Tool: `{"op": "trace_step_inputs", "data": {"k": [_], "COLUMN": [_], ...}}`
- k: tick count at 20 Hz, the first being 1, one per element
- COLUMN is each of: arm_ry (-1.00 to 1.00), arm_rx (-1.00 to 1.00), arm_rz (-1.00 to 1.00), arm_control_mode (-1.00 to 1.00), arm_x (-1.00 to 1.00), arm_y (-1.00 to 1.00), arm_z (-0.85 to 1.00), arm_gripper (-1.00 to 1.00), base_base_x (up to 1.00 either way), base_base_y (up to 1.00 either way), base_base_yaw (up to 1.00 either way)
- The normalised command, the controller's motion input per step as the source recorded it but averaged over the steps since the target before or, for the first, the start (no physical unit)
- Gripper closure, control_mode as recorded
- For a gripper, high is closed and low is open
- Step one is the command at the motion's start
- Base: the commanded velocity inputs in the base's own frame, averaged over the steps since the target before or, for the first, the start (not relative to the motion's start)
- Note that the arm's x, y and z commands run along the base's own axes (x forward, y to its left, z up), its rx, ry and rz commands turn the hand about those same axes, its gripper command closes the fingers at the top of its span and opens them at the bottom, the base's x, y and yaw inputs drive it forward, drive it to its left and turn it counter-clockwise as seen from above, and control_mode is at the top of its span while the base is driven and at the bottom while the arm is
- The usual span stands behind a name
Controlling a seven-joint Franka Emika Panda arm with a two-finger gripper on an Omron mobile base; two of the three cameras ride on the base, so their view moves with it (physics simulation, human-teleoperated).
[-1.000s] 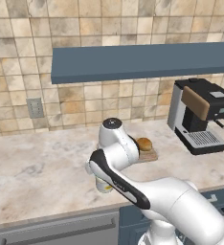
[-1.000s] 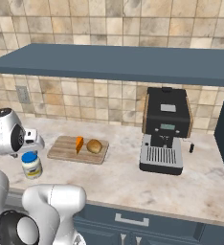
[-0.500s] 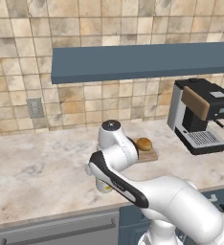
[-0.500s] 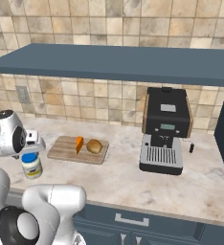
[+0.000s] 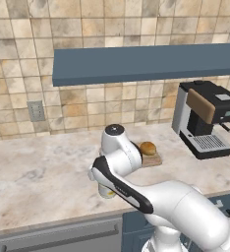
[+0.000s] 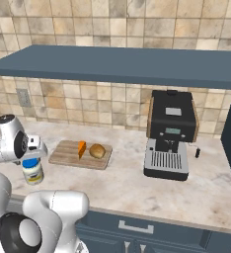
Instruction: Retrieve the reheated potato from the microwave, then place the potato, cheese, and condiment on the cutting board.
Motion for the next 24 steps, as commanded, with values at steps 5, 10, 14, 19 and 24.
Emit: {"op": "trace_step_inputs", "data": {"k": [5, 10, 14, 19, 24], "arm_ry": [0.00, 0.00, 0.01, 0.03, 0.04], "arm_rx": [0.00, 0.00, 0.00, 0.00, 0.00], "arm_rz": [0.00, 0.00, 0.00, 0.00, 0.00], "arm_control_mode": [-1.00, -1.00, -1.00, -1.00, -1.00], "arm_x": [0.02, 0.04, 0.01, 0.01, 0.04], "arm_y": [0.00, 0.00, 0.00, 0.00, 0.01], "arm_z": [-0.05, -0.04, -0.03, -0.05, -0.03], "arm_gripper": [-1.00, -1.00, -1.00, -1.00, -1.00], "base_base_x": [0.00, 0.00, 0.00, 0.00, 0.00], "base_base_y": [0.00, 0.00, 0.00, 0.00, 0.00], "base_base_yaw": [0.00, 0.00, 0.00, 0.00, 0.00]}}
